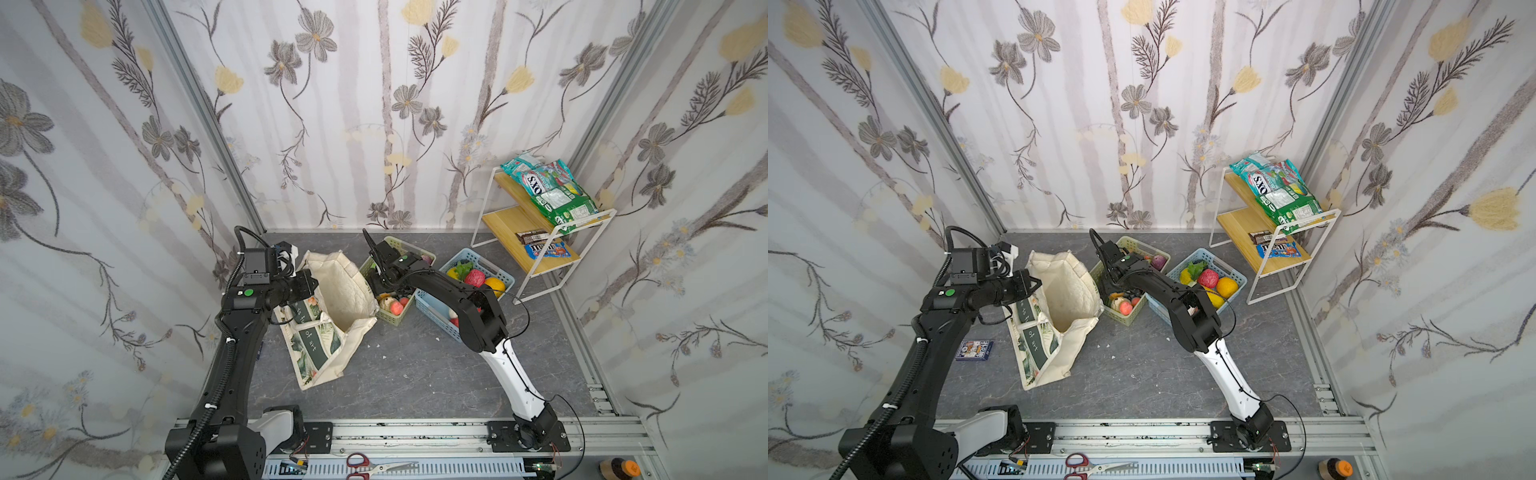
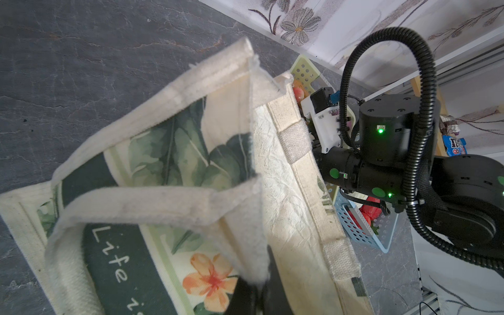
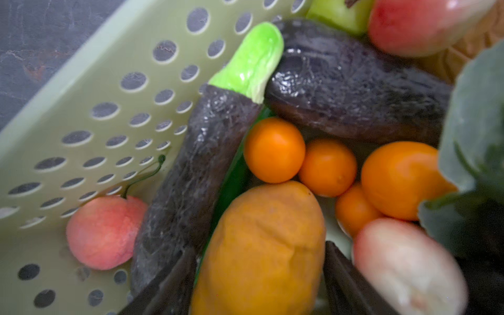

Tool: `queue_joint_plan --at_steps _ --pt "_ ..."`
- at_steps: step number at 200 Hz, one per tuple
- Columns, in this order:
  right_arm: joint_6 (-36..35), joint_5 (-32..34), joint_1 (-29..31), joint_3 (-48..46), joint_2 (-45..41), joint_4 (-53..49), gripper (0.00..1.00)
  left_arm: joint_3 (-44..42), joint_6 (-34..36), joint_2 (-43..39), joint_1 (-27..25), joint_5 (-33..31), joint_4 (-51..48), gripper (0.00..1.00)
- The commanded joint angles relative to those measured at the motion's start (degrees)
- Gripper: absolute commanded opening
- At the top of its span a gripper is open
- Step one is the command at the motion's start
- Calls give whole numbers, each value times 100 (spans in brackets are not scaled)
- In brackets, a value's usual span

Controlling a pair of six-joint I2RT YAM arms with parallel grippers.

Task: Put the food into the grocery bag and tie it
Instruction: 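Lower the right gripper onto the yellow mango in the green basket and close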

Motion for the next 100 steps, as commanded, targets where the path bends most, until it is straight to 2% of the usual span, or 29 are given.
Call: queue_joint_plan --at_steps 1,26,100 --pt "197 -184 -26 38 64 51 68 96 74 23 4 56 38 0" --pt "198 -169 -23 13 -81 148 64 130 74 19 9 72 39 0" --pt "194 -271 -104 -23 -624 247 63 16 -37 -34 8 123 187 0"
